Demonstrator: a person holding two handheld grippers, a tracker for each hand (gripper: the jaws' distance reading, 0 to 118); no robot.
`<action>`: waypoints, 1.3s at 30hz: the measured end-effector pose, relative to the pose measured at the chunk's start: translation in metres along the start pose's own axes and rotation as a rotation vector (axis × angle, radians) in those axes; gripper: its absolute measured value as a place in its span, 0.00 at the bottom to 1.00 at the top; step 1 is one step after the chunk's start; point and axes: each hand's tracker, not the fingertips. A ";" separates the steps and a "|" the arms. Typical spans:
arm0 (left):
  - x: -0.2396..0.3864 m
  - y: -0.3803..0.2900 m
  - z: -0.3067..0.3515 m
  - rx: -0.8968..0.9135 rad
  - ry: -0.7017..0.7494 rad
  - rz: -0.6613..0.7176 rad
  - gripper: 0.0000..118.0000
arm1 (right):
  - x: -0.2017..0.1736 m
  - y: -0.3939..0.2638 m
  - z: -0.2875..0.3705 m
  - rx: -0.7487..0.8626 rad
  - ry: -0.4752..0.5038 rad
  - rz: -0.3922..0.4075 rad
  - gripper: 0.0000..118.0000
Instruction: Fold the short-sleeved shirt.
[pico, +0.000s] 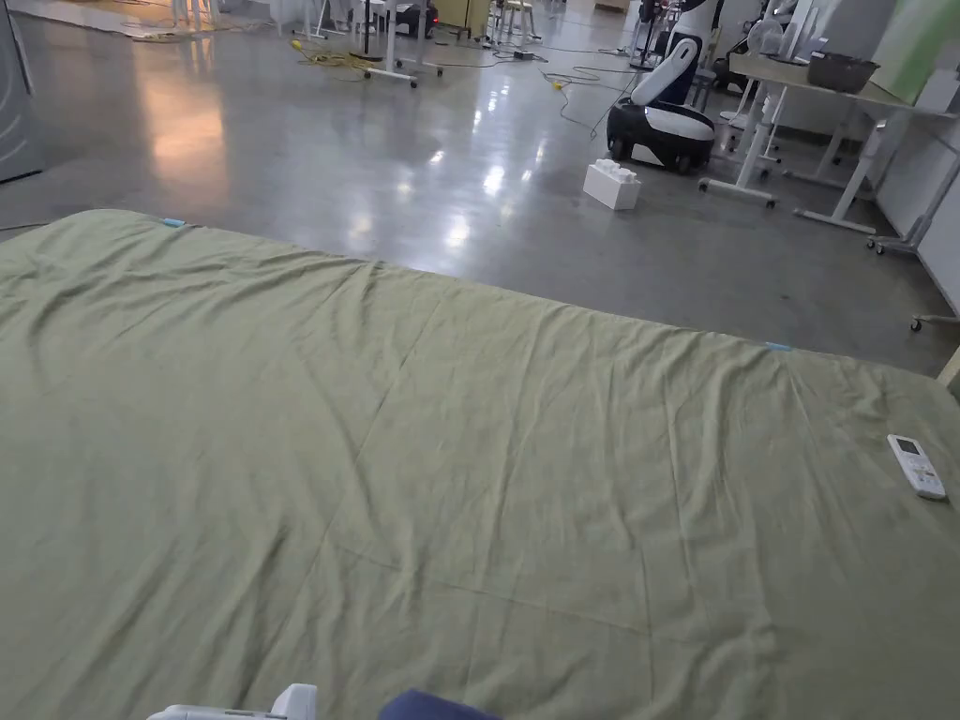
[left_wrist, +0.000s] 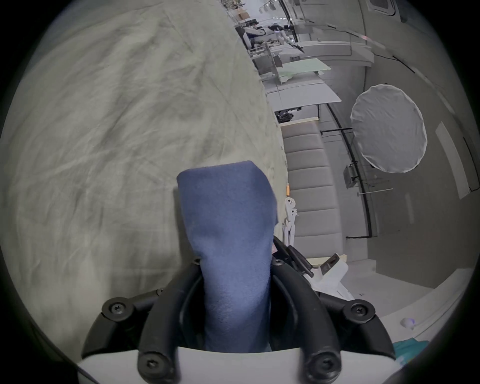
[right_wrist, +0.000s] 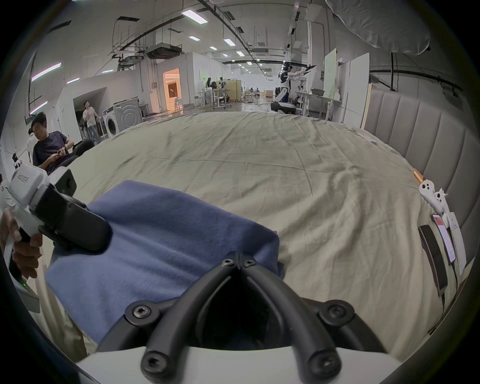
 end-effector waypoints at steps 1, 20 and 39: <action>0.028 -0.008 0.008 -0.002 -0.010 -0.022 0.25 | 0.000 0.003 0.001 0.002 -0.002 0.007 0.00; -0.011 0.093 0.258 0.125 0.351 -0.182 0.25 | 0.061 0.153 0.050 0.365 -0.129 -0.044 0.00; -0.050 0.124 0.305 0.130 0.800 -0.093 0.30 | 0.068 0.160 0.061 0.386 -0.158 -0.070 0.00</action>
